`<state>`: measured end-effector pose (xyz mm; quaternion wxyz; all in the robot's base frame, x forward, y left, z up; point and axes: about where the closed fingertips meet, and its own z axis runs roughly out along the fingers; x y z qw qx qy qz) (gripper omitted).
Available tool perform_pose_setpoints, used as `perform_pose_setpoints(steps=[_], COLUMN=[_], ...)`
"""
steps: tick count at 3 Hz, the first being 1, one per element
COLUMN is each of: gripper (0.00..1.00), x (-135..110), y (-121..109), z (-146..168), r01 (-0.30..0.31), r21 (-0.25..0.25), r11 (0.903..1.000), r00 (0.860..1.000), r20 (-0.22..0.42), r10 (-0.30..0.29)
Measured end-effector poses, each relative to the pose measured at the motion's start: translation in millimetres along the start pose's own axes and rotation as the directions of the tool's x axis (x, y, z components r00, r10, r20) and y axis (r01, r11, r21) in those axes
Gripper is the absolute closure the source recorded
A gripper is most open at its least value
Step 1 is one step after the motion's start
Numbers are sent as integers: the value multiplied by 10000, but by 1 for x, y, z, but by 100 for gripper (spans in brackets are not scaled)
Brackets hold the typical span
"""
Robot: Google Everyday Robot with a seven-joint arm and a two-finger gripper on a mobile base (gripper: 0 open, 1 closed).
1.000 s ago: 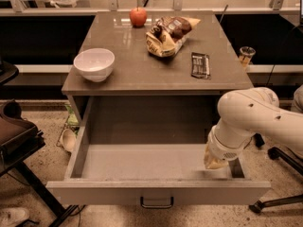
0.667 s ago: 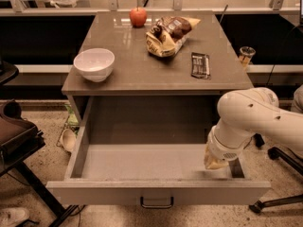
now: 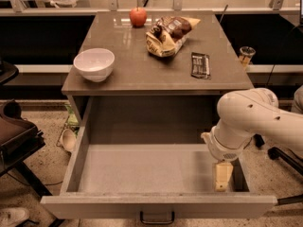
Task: Open top drawer
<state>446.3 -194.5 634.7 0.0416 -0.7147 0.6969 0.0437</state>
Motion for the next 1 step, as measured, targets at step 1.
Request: perform_pose_setpoints(steps=[1], gripper=[0], x=[0], y=[0], z=[0], r01=[0], r21=[-1], r11=[10000], r00=[10000], r20=[0], r10=[0])
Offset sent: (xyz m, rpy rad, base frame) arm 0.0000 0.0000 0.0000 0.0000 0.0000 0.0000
